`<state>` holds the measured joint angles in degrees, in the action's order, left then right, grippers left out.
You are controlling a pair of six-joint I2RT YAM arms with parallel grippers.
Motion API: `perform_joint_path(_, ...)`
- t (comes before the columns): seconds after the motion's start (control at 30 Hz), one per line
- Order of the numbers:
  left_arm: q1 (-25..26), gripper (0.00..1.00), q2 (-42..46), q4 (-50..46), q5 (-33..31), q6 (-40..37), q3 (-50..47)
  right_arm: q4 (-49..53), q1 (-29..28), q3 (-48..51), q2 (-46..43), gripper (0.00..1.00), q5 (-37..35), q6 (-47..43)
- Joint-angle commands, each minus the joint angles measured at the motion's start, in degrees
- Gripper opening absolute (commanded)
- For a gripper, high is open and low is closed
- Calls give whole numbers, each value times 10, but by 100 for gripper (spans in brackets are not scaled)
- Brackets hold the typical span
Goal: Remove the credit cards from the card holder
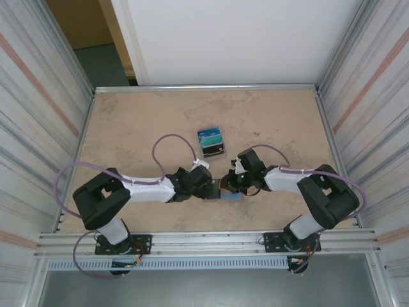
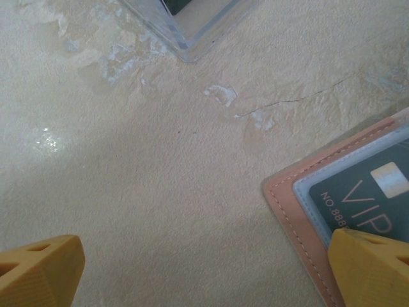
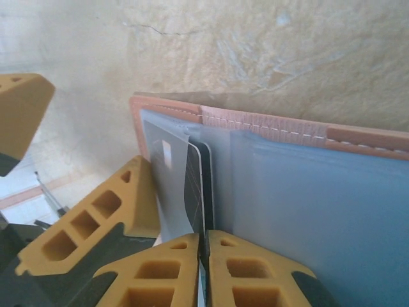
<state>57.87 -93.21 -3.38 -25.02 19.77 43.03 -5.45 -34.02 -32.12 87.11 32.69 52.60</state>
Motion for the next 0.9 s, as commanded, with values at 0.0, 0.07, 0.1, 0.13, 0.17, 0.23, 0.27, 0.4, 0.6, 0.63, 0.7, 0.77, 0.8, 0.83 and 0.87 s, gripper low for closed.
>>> perform_joint_path(0.0, 9, 99, -19, -33, -2, 3, 7, -50, 5, 8, -14, 8, 33, 16)
perform_joint_path(0.07, 10, 99, -19, -35, -3, 3, 8, -54, 7, 10, -13, 8, 33, 16)
perform_joint_path(0.1, 10, 99, -19, -35, -4, 2, 9, -55, 7, 10, -12, 7, 33, 15)
perform_joint_path(0.13, 10, 99, -19, -36, -4, 1, 9, -57, 7, 12, -9, 7, 33, 15)
perform_joint_path(0.17, 11, 99, -19, -36, -4, 1, 10, -59, 7, 13, -6, 7, 33, 16)
perform_joint_path(0.23, 12, 99, -19, -36, -4, 1, 10, -66, 7, 13, 2, 8, 36, 17)
perform_joint_path(0.27, 12, 99, -20, -36, -5, 1, 11, -70, 8, 13, 6, 8, 37, 18)
perform_joint_path(0.4, 13, 99, -21, -36, -3, 1, 12, -84, 7, 13, 23, 8, 41, 20)
perform_joint_path(0.6, 13, 99, -22, -38, -6, 4, 12, -88, 14, 18, 24, 1, 40, 18)
perform_joint_path(0.63, 13, 99, -22, -39, -7, 4, 13, -85, 17, 20, 21, 0, 40, 17)
perform_joint_path(0.7, 14, 99, -22, -41, -7, 4, 14, -81, 22, 24, 16, 0, 38, 13)
perform_joint_path(0.77, 13, 99, -23, -44, -8, 5, 15, -69, 29, 26, 10, 0, 34, 6)
perform_joint_path(0.8, 13, 99, -25, -45, -8, 5, 15, -60, 33, 27, 7, 0, 32, 0)
perform_joint_path(0.83, 13, 99, -25, -46, -7, 4, 16, -50, 36, 26, 4, 0, 30, -6)
perform_joint_path(0.87, 13, 99, -25, -47, -5, 4, 17, -40, 39, 26, 3, 0, 27, -12)
